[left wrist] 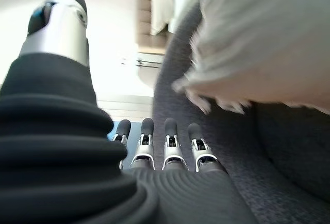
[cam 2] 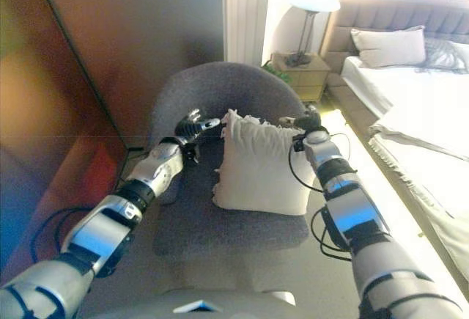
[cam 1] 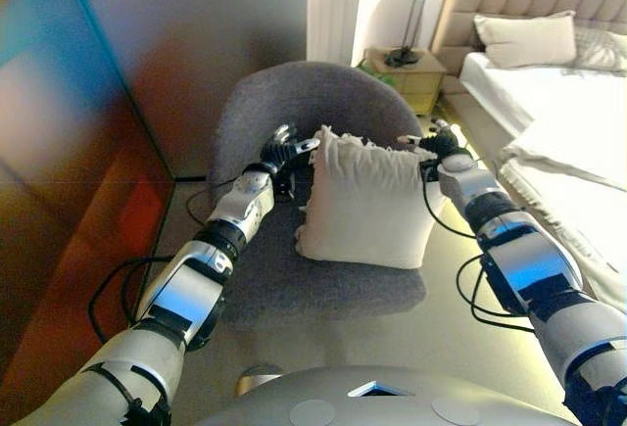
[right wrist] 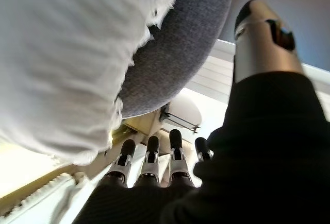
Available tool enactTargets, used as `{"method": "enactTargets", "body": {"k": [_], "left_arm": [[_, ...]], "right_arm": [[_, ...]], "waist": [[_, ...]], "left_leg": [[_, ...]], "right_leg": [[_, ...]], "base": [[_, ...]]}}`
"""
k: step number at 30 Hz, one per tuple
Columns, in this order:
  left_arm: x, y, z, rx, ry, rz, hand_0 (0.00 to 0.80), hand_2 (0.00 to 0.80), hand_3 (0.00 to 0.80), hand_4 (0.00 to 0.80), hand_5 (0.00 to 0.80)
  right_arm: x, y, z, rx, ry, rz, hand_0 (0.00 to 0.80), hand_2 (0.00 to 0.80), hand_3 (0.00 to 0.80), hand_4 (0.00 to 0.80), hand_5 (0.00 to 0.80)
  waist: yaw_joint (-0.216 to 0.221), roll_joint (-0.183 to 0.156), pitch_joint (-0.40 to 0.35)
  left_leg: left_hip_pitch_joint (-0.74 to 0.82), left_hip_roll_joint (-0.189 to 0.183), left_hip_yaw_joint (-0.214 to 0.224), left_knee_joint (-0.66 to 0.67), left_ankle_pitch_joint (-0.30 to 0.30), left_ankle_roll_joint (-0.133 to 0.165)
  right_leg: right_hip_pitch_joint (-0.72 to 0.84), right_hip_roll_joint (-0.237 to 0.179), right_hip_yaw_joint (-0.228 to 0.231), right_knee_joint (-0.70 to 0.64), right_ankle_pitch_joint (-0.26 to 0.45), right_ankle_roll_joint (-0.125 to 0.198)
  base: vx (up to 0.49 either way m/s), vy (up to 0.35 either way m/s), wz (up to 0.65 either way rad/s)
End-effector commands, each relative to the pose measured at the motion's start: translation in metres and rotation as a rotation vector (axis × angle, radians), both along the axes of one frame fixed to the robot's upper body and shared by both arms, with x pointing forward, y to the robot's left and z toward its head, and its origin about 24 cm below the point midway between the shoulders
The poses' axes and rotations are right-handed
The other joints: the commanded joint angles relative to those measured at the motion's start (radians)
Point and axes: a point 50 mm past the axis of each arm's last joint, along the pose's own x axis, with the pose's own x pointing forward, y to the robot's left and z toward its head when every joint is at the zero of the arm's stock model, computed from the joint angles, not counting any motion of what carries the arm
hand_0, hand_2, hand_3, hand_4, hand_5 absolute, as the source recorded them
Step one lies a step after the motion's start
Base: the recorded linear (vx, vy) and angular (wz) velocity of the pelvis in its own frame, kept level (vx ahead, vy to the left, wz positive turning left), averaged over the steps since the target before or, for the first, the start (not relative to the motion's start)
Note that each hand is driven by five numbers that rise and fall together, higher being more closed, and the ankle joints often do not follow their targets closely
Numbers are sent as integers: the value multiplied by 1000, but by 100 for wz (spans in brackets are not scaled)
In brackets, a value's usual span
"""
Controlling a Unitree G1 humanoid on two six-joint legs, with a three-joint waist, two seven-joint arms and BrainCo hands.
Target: Pick up the cushion and take it to the sofa
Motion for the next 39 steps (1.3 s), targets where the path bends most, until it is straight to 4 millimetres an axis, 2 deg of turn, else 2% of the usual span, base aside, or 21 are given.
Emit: {"method": "enactTargets", "body": {"k": [1,5,7,8,10,12,14,17,19,21,24,25,27,28,29,31,32,35,37,39], "left_arm": [[7,31,17,48,-94,122,0,0,0,0,0],[-21,95,-1,63,-52,336,0,0,0,0,0],[-43,124,-9,82,-46,408,0,0,0,0,0],[-61,142,-17,94,-26,461,0,0,0,0,0],[-79,155,-30,95,29,506,0,0,0,0,0],[-100,169,-43,142,75,537,0,0,0,0,0],[-119,175,-55,166,125,564,0,0,0,0,0],[-138,176,-72,156,200,615,0,0,0,0,0],[-153,176,-85,160,270,647,0,0,0,0,0],[-178,173,-106,169,379,672,0,0,0,0,0],[-217,169,-132,149,541,750,0,0,0,0,0],[-230,172,-139,148,601,793,0,0,0,0,0],[-255,171,-152,162,729,834,0,0,0,0,0],[-263,170,-155,181,765,847,0,0,0,0,0],[-274,169,-160,203,816,862,0,0,0,0,0],[-293,168,-167,226,920,876,0,0,0,0,0],[-307,165,-172,237,997,878,0,0,0,0,0],[-325,154,-181,253,1134,850,0,0,0,0,0],[-331,142,-186,243,1221,778,0,0,0,0,0],[-332,123,-193,221,1284,708,0,0,0,0,0]], "right_arm": [[8,-46,56,-114,-206,-96,0,0,0,0,0],[-3,-91,89,-160,-305,-213,0,0,0,0,0],[-11,-108,102,-171,-362,-263,0,0,0,0,0],[-18,-120,111,-199,-402,-301,0,0,0,0,0],[-24,-130,118,-222,-434,-340,0,0,0,0,0],[-30,-141,135,-225,-500,-401,0,0,0,0,0],[-33,-143,152,-210,-581,-410,0,0,0,0,0],[-35,-129,157,-260,-636,-348,0,0,0,0,0],[-44,-128,149,-287,-654,-334,0,0,0,0,0],[-61,-129,127,-289,-651,-335,0,0,0,0,0],[-107,-146,71,-223,-581,-450,0,0,0,0,0],[-122,-153,49,-185,-522,-502,0,0,0,0,0],[-159,-160,-7,-92,-363,-636,0,0,0,0,0],[-172,-161,-26,-68,-280,-684,0,0,0,0,0],[-193,-159,-58,-36,-166,-734,0,0,0,0,0],[-228,-148,-103,23,11,-802,0,0,0,0,0],[-251,-139,-130,88,122,-864,0,0,0,0,0],[-303,-100,-182,156,450,-898,0,0,0,0,0],[-332,-72,-205,245,660,-870,0,0,0,0,0],[-355,-42,-219,288,837,-836,0,0,0,0,0]], "waist": [[84,43,48],[108,54,74],[121,61,86],[132,64,92],[142,66,94],[154,66,92],[159,66,85],[153,65,73],[142,61,66],[122,56,63],[89,46,64],[75,41,63],[48,28,63],[41,22,64],[32,15,64],[21,5,65],[17,0,64],[10,-10,63],[7,-10,62],[5,-9,62]], "left_leg": [[61,15,-35,8,-103,-32],[51,6,-57,8,-101,-36],[54,5,-62,8,-113,-35],[52,3,-64,8,-115,-33],[55,2,-69,8,-118,-33],[59,1,-72,8,-119,-32],[57,-2,-69,8,-121,-32],[54,-4,-62,8,-125,-29],[48,-8,-52,8,-120,-24],[51,-7,-37,8,-128,-19],[54,-7,-10,8,-140,-10],[56,-8,1,8,-143,-7],[58,-8,23,8,-148,-1],[59,-8,30,8,-150,1],[60,-8,39,8,-151,3],[61,-9,53,8,-152,8],[62,-10,61,8,-152,11],[61,-13,75,8,-154,20],[59,-14,82,8,-155,25],[59,-17,85,8,-158,30]], "right_leg": [[-62,-36,-51,4,44,48],[-61,-47,-85,4,41,46],[-55,-48,-97,4,28,43],[-53,-51,-105,4,26,40],[-47,-52,-113,4,22,37],[-41,-53,-125,4,19,34],[-38,-53,-131,4,12,31],[-40,-52,-127,4,4,31],[-47,-53,-123,4,11,30],[-47,-50,-112,4,4,31],[-50,-47,-91,4,-3,38],[-52,-47,-85,4,-3,40],[-55,-47,-72,4,-3,42],[-55,-47,-68,4,-3,43],[-56,-47,-63,4,-1,42],[-58,-44,-54,4,1,39],[-59,-42,-46,4,3,37],[-64,-35,-21,4,6,30],[-69,-32,-6,4,9,25],[-71,-30,7,7,9,19]], "base": [[-76,67,19],[-86,81,14],[-78,80,20],[-57,55,20],[-63,37,15],[-46,43,19],[-66,64,13],[-77,73,6],[-102,66,7],[-106,48,4],[-118,39,-3],[-131,43,-6],[-144,27,-9],[-145,5,-17],[-148,3,-22],[-137,6,-16],[-116,7,-12],[-116,8,-28],[-118,27,-22],[-94,40,-19]]}}
